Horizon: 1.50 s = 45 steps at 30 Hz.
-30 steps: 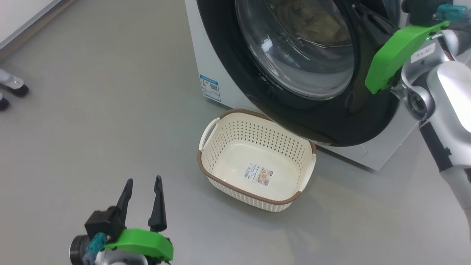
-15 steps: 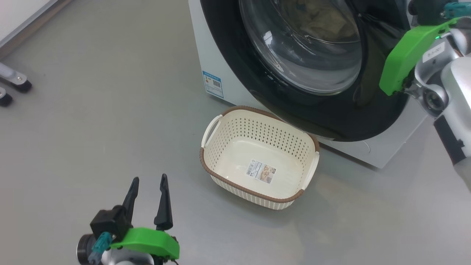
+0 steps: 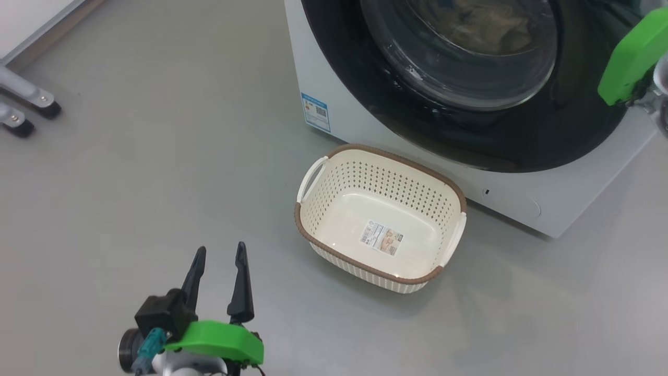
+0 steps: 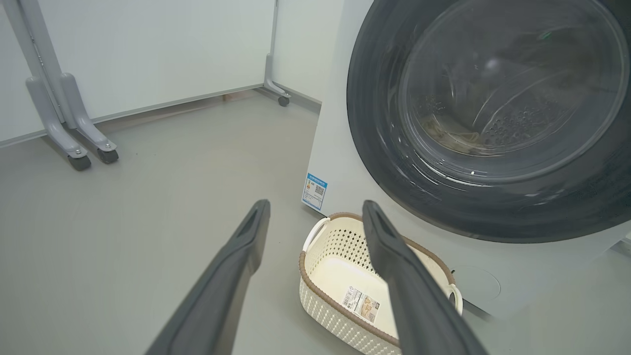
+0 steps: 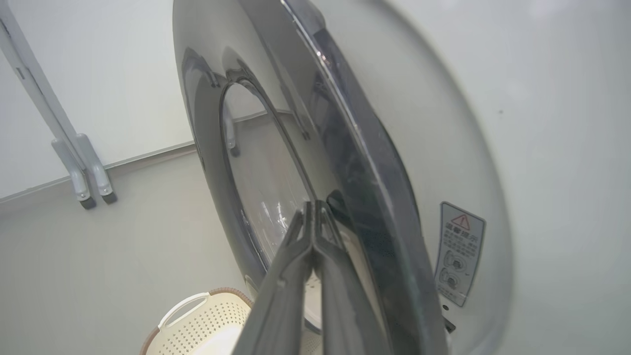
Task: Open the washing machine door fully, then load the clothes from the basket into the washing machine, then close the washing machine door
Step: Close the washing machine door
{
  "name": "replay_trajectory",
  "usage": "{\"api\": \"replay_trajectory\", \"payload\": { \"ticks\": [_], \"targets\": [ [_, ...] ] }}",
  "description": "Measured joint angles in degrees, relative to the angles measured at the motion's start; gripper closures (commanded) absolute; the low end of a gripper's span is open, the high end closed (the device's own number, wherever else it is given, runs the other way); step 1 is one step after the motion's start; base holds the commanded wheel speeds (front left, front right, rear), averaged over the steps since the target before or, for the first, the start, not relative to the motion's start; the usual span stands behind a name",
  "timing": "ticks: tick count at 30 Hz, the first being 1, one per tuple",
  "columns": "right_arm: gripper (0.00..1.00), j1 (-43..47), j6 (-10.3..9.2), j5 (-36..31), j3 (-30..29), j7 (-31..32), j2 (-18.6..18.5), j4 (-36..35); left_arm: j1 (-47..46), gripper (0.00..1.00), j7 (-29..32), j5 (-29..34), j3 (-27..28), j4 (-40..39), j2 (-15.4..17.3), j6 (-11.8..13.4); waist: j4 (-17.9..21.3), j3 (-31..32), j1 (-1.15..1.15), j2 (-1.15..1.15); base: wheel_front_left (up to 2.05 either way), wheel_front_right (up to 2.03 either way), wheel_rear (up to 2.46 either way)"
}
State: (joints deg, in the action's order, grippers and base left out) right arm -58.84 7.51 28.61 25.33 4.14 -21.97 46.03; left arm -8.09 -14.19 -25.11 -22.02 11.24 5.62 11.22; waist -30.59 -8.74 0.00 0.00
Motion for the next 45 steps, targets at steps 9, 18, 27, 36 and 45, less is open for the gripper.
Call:
{"api": "replay_trajectory", "payload": {
  "ticks": [9, 18, 27, 36, 45],
  "targets": [
    [1.00, -4.19, 0.08, -2.87, -3.30, -4.02, -0.67, 8.37, 0.27, 0.00, 0.00, 1.51, 1.93, -0.86, -1.45, -0.66, -1.05, -2.37, 0.00, 0.00, 0.00, 0.00, 0.00],
    [1.00, -6.13, 0.24, -6.02, -4.71, -9.26, 1.79, 16.24, 0.62, 0.00, -0.09, 3.41, 3.72, -2.02, -2.32, -1.46, -1.02, -1.98, 0.00, 0.00, 0.00, 0.00, 0.00],
    [1.00, -5.39, 0.18, -5.99, 0.43, -14.04, 1.98, 13.74, 1.63, 0.00, -0.18, 4.90, 4.53, -1.71, -2.63, -2.64, -0.53, -0.35, 0.00, 0.00, 0.00, 0.00, 0.00],
    [1.00, 4.22, 0.18, -2.88, 4.94, -17.55, 2.42, 1.10, 1.62, 0.00, -0.18, 6.88, 5.11, -0.58, -1.60, -2.63, 4.34, 2.10, 0.00, 0.00, 0.00, 0.00, 0.00],
    [0.00, 17.56, 0.18, -6.46, -1.66, -18.45, 2.13, -9.85, 1.41, 0.00, 0.09, 7.04, 5.23, 0.10, 0.09, -2.61, 10.79, 4.67, 0.00, 0.00, 0.00, 0.00, 0.00]
  ]
}}
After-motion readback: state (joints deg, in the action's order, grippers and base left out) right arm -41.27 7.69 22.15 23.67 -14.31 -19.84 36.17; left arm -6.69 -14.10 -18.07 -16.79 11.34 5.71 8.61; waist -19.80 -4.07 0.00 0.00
